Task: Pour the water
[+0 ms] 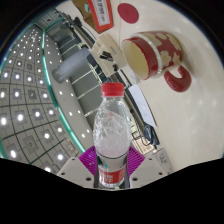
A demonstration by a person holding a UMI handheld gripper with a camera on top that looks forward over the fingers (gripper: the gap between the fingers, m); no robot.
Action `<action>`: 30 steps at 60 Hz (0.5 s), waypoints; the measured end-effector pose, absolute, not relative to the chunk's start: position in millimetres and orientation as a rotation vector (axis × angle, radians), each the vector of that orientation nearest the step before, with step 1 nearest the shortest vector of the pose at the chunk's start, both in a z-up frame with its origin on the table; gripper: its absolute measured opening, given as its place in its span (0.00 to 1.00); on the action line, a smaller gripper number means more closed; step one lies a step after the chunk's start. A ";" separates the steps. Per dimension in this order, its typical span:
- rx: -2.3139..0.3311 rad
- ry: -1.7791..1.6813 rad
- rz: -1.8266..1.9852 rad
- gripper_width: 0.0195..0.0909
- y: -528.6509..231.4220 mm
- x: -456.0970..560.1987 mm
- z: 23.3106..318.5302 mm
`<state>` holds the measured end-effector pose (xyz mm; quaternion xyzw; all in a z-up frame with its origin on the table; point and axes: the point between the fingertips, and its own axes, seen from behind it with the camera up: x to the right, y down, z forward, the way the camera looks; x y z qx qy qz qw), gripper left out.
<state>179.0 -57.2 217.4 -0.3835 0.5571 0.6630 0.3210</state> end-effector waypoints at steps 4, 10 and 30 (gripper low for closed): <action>-0.937 1.550 1.781 0.22 -60.1 198.9 202.1; -0.942 1.578 1.788 0.22 -53.4 200.1 192.9; -1.411 1.207 1.528 0.22 -61.5 181.7 216.0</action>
